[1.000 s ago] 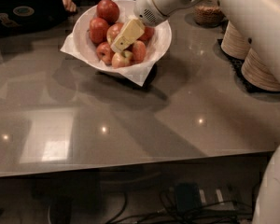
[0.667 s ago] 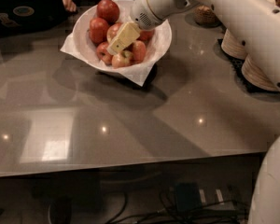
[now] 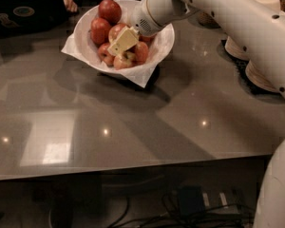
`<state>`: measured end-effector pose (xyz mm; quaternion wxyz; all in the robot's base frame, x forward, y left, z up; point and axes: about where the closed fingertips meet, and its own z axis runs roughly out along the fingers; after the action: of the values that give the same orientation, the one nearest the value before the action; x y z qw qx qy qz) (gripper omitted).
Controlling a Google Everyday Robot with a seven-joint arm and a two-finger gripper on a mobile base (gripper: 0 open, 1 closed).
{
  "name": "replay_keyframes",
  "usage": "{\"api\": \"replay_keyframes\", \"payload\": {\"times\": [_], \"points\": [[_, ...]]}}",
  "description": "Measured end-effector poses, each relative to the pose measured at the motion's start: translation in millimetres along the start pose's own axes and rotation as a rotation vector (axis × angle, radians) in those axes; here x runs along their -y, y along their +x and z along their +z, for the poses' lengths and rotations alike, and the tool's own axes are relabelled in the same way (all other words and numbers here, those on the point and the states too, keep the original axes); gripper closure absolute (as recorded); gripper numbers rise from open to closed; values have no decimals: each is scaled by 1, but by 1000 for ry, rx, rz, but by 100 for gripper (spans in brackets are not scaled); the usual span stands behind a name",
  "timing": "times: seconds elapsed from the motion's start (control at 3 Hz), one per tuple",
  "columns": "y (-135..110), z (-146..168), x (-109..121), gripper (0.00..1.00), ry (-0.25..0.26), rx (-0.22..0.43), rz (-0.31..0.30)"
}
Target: Pick apple from white bowl
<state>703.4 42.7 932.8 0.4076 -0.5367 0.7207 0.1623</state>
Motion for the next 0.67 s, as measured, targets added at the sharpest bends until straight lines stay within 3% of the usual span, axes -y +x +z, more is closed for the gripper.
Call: {"api": "replay_keyframes", "payload": {"times": [0.67], "points": [[5, 18, 6, 27, 6, 11, -3]]}}
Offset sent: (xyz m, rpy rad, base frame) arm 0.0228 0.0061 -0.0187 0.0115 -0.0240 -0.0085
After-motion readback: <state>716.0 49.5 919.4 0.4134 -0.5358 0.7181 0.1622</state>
